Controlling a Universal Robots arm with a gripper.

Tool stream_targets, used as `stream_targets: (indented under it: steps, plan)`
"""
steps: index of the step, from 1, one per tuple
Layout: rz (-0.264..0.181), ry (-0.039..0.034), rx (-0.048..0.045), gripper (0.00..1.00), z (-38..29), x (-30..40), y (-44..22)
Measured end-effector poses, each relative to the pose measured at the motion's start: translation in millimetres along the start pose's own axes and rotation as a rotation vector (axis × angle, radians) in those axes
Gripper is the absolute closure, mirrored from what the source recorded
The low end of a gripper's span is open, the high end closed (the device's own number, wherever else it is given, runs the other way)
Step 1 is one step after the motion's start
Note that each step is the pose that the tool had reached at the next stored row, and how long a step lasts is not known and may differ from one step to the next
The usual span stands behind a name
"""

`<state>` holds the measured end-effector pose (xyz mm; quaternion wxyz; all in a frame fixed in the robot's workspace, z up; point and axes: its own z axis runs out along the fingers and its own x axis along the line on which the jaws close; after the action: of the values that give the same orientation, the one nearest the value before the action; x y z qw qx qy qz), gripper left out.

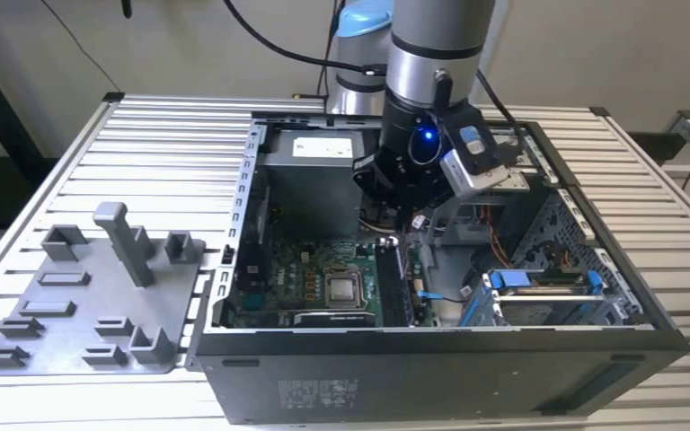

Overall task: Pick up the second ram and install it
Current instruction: 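Insert the second ram into the second slot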

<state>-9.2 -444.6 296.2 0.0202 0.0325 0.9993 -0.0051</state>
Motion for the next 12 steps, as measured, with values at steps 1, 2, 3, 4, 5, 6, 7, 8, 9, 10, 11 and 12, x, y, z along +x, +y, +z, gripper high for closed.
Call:
stream_targets:
  steps: [1,2,3,4,5,6,7,8,9,10,11,12]
  plan:
    - [-0.008,0.0,-0.0007,0.86,1.8,0.2,-0.2]
    - [-0.018,-0.0001,-0.0013,0.86,3.6,0.3,-0.2]
    - [-0.028,-0.0001,-0.0017,0.86,5.4,0.4,-0.2]
    - [-0.038,-0.0002,-0.0023,0.86,7.3,0.7,-0.2]
    - [-0.045,-0.0002,-0.0025,0.86,9.0,1.4,-0.2]
    - [-0.05,-0.0003,-0.0026,0.86,10.7,2.2,-0.3]
    - [-0.053,-0.0003,-0.0028,0.86,12.5,2.8,-0.3]
    - [-0.056,-0.0003,-0.0028,0.86,14.3,3.1,-0.3]
    - [-0.058,-0.0004,-0.0032,0.86,16.2,3.5,-0.3]
    - [-0.06,-0.0003,-0.0031,0.86,17.6,3.7,-0.3]
    - [-0.06,-0.0003,-0.003,0.86,17.7,3.7,-0.3]
    - [-0.06,-0.0003,-0.003,0.86,17.7,3.7,-0.3]
